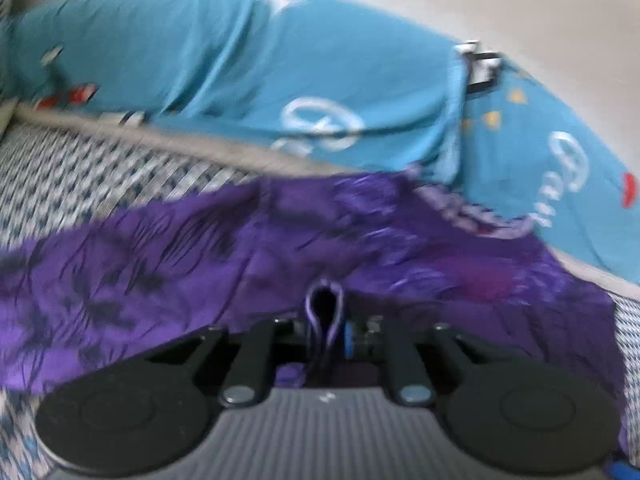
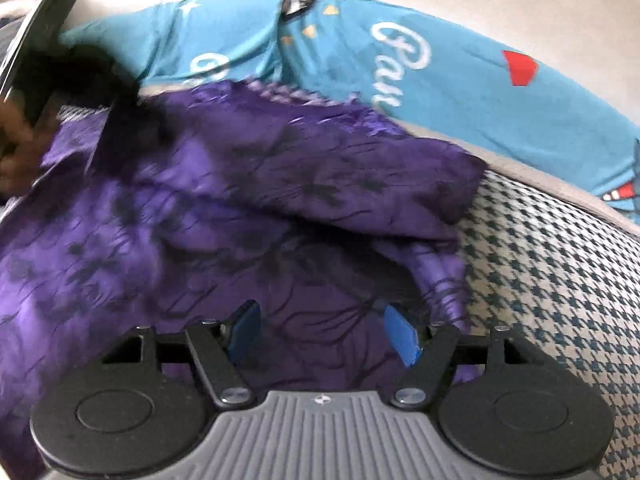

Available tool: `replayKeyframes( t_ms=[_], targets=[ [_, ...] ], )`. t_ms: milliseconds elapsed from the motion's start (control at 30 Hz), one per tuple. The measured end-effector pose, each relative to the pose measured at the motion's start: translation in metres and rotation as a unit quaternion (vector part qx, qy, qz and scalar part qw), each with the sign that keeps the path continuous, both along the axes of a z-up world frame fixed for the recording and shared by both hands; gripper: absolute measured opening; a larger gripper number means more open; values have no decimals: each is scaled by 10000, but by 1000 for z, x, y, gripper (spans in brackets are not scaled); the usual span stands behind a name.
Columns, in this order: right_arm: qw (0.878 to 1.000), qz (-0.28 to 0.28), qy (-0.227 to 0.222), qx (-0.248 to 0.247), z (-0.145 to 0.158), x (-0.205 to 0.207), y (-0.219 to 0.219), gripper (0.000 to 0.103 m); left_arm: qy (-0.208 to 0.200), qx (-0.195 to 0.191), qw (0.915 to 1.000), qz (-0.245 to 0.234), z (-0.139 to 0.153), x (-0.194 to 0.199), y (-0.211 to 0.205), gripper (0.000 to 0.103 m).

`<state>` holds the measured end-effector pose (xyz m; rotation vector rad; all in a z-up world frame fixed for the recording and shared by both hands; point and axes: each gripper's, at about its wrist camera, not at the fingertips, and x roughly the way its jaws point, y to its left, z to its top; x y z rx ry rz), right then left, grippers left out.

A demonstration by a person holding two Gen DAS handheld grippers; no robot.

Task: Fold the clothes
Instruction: 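Grasp the top's side edge with the left gripper while the right gripper hovers nearby, then fold the held side edge over the top's body and release with the left gripper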

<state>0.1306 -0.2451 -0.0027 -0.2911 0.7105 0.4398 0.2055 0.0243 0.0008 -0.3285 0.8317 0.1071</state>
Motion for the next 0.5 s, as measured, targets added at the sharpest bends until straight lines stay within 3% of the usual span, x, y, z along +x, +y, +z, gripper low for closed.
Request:
replayKeyframes(
  t_ms=[67,133,267,500],
  targets=[
    [9996,-194,-91,162,3,7,-7,68,47,-83,9998,199,4,-1,8,42],
    [9986,-388,-254,247,8,13,-12,68,-79,-245,9992,309,13,-5,14,54],
    [9960,-691,-553,122,13,21,-17,68,-250,-376,9987,248,29,-11,16,54],
    [9939,-870,-635,-227,5,34,-12,68,-126,-292,9990,-312,28,-18,-12,58]
  ],
)
